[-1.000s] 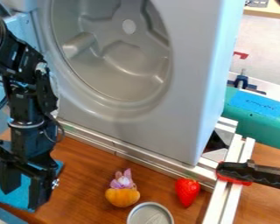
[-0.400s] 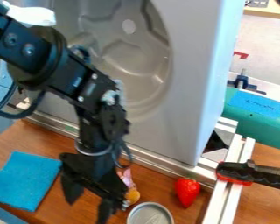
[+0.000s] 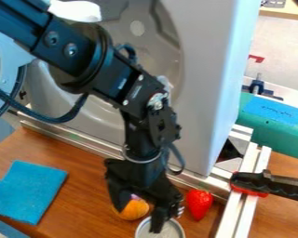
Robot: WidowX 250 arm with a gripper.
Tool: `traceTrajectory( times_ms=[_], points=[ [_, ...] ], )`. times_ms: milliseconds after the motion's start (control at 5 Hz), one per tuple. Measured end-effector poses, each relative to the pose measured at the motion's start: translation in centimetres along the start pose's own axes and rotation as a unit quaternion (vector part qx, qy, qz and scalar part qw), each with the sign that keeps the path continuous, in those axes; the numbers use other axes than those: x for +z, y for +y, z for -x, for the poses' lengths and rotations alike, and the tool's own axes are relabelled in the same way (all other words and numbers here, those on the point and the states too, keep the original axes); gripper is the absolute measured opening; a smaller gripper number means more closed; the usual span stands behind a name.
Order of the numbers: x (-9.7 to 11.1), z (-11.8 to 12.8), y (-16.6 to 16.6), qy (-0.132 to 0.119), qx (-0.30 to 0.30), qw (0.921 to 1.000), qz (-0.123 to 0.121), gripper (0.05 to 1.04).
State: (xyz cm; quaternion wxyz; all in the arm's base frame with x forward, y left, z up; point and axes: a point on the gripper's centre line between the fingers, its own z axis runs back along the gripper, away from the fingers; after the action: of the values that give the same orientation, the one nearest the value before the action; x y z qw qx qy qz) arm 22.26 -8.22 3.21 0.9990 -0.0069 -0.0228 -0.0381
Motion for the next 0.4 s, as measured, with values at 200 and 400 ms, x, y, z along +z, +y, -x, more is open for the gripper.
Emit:
traceTrajectory(
  times_ms=[200,400],
  points=[
    [0.0,-1.3,-1.8,-0.006,0.001,0.9999,0.013,1.003],
    [-1.1,-1.4,-3.3,0.011,-0.006,0.9998,0.014,1.003]
  ],
)
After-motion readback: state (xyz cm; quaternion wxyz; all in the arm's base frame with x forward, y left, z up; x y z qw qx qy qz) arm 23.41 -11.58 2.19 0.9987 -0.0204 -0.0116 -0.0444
